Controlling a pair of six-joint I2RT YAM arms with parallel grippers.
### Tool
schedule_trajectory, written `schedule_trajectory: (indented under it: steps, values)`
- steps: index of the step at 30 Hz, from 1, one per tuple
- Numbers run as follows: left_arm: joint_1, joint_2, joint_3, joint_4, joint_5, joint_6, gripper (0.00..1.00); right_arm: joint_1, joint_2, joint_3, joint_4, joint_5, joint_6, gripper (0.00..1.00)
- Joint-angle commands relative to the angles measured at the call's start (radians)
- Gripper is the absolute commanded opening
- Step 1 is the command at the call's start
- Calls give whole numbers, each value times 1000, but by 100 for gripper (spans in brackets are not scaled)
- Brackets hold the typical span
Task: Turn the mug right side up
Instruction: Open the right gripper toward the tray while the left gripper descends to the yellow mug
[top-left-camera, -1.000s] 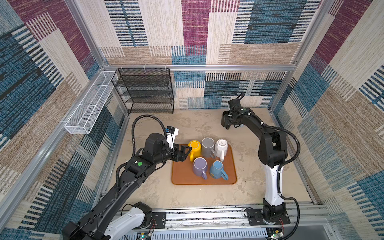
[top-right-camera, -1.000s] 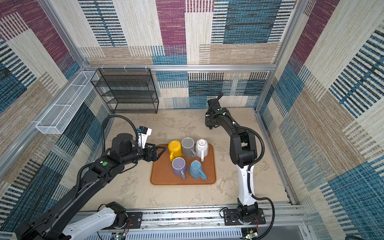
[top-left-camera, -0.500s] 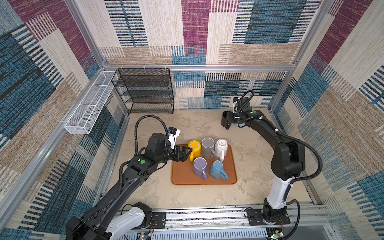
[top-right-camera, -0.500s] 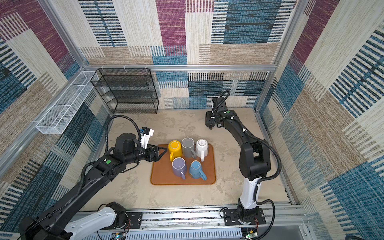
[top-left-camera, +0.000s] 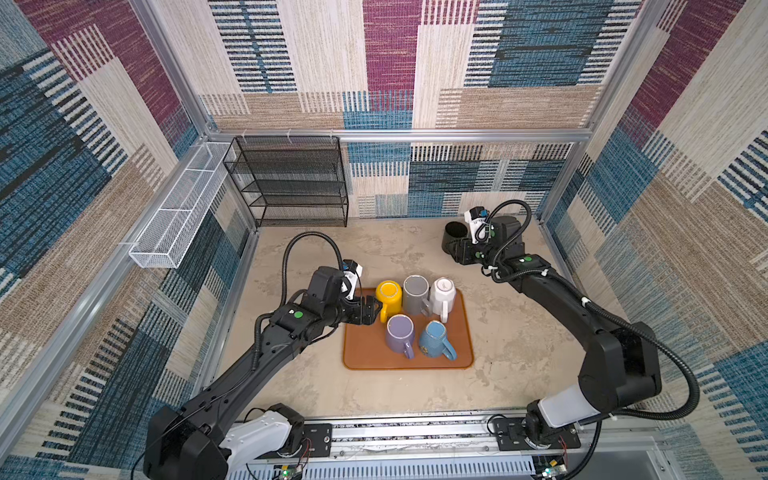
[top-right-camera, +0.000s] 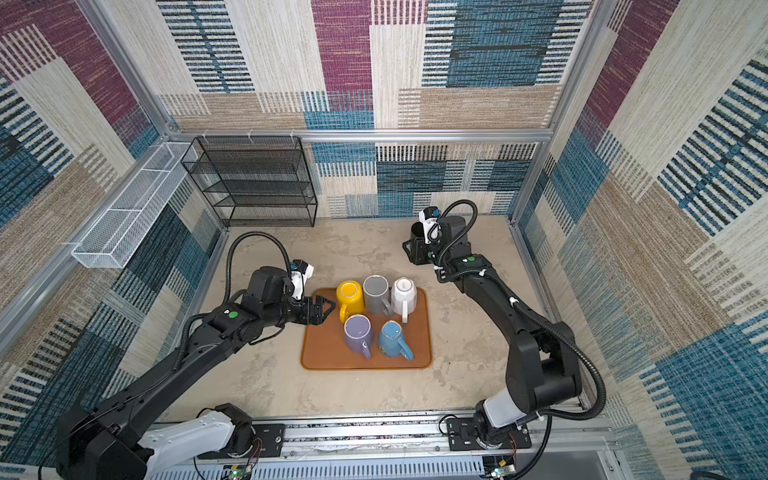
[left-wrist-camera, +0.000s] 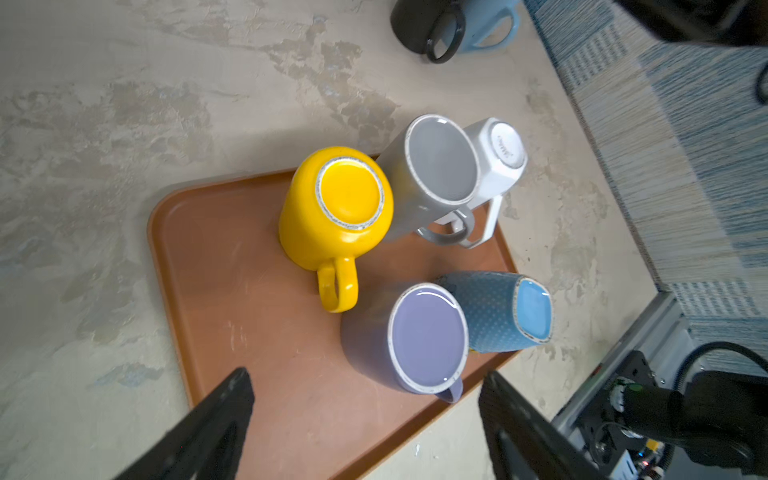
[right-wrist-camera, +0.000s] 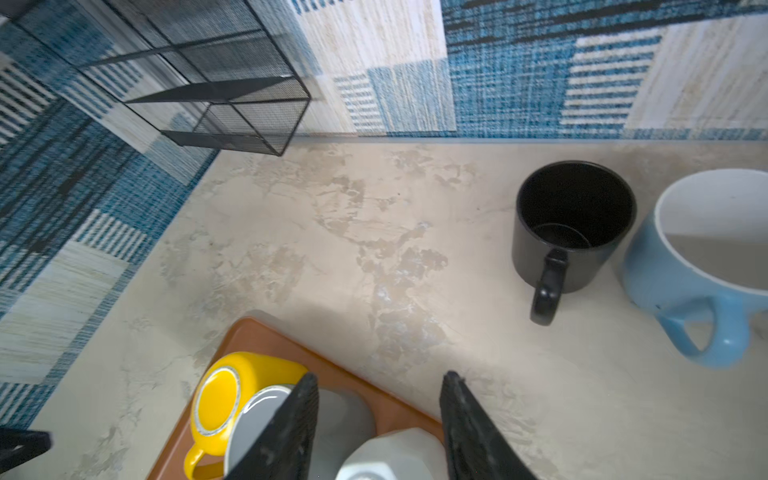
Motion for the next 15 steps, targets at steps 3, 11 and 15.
schedule_trajectory:
  steps: [3, 11, 15]
  values:
    - [-38, 79, 21, -30, -124, -15, 86, 31, -98, -117, 192, -97, -2, 55]
    - [-95, 202, 79, -45, -178, -19, 86, 53, -156, -207, 223, -103, 0, 56]
    - [-112, 246, 104, -49, -216, -22, 81, 56, -166, -232, 234, -97, 12, 57]
